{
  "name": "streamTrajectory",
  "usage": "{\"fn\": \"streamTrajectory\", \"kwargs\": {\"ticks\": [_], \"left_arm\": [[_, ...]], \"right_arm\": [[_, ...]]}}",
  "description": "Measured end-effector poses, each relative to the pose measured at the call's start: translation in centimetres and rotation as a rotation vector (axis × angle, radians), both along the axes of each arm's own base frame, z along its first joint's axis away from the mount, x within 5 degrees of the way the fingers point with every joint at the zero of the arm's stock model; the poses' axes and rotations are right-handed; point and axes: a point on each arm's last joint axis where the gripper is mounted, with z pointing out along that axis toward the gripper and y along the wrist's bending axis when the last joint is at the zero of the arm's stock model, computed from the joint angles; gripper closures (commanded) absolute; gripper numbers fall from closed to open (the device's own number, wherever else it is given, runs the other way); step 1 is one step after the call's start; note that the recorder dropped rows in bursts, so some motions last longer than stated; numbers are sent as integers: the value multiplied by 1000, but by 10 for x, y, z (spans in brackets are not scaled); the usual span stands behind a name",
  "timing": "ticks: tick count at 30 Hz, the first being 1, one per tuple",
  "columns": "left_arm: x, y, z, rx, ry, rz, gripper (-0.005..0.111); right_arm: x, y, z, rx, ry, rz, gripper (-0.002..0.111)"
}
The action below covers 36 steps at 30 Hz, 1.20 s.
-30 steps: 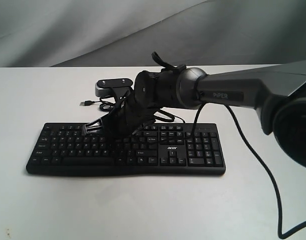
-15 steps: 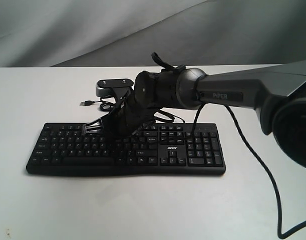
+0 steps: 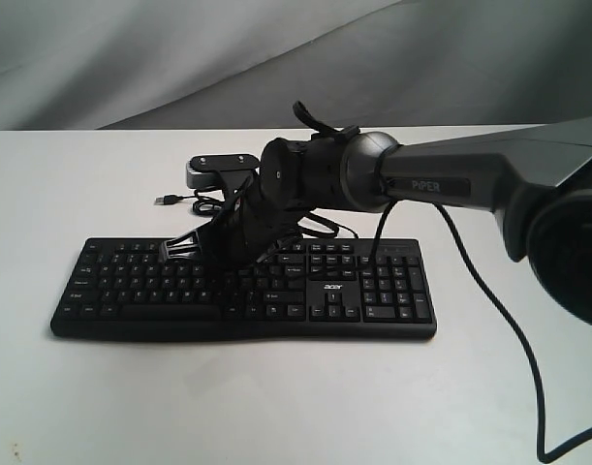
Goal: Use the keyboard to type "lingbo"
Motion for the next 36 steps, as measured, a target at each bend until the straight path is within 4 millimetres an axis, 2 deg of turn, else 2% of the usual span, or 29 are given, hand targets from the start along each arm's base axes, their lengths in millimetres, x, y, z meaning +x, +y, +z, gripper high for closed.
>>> {"fn": "streamTrajectory", "kwargs": {"ticks": [19,22,27,36], "left_arm": [[0,0,0,0,0,0,106],[0,0,0,0,0,0,106],[0,0,0,0,0,0,106],[0,0,0,0,0,0,106]], "right_arm": [[1,1,-2,0,5,-4,108],[1,1,2,5,0,-3,108],[0,1,21,23,-31,12,108],[-20,19,24,-5,-50,108,108]]}}
